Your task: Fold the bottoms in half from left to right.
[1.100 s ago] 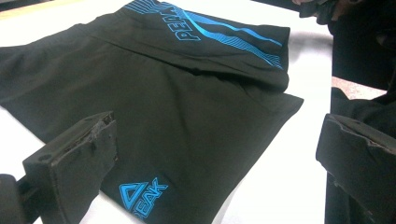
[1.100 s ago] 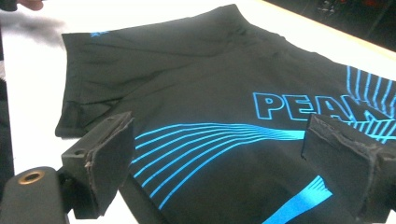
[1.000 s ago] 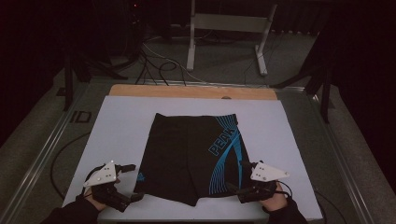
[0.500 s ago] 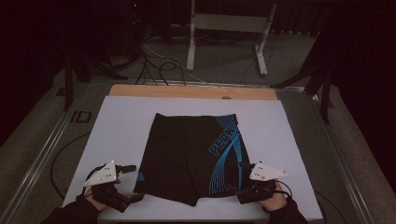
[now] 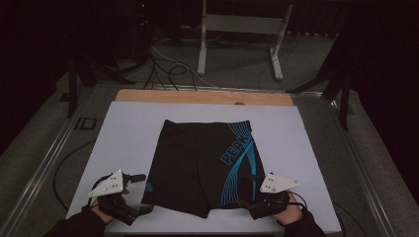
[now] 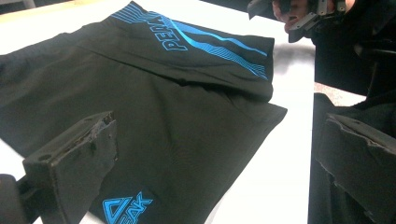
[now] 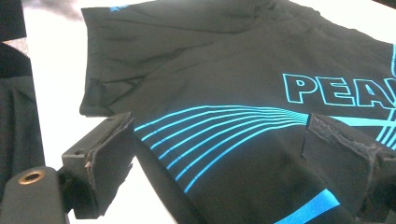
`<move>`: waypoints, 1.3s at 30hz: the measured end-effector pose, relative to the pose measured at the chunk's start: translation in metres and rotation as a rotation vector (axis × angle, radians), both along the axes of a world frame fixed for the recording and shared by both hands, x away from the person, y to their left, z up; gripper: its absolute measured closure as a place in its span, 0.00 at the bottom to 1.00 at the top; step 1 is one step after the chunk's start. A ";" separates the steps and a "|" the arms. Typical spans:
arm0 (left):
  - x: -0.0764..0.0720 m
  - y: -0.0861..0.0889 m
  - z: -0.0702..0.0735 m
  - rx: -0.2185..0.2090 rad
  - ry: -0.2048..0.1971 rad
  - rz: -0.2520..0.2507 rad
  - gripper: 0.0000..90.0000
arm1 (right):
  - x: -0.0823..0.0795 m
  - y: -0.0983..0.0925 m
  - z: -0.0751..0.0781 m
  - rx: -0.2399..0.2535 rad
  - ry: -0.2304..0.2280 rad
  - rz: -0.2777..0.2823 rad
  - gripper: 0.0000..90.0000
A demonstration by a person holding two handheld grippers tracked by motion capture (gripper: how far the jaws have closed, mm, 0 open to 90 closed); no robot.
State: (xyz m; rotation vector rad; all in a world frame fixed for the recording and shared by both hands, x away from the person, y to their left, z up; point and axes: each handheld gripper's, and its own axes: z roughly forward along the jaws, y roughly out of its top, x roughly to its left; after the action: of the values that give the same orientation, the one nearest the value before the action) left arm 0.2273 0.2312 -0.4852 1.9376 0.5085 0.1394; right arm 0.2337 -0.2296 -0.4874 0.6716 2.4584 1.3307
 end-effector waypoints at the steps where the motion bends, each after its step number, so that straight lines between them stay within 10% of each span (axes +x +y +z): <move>1: 0.000 -0.001 0.001 -0.003 0.001 -0.005 0.00 | 0.000 0.000 0.000 0.001 0.004 0.006 0.11; 18: -0.009 -0.006 0.025 -0.020 -0.051 -0.033 0.00 | -0.005 0.013 0.042 0.023 -0.002 0.018 0.11; 39: -0.011 -0.011 0.040 -0.009 -0.058 0.019 0.00 | 0.028 0.032 0.103 0.043 -0.159 0.043 0.11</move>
State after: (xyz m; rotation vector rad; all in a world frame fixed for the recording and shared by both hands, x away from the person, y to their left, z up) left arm 0.2162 0.2205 -0.4452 1.9143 0.4883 0.2049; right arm 0.2612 -0.1979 -0.3847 0.5043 2.3364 1.3989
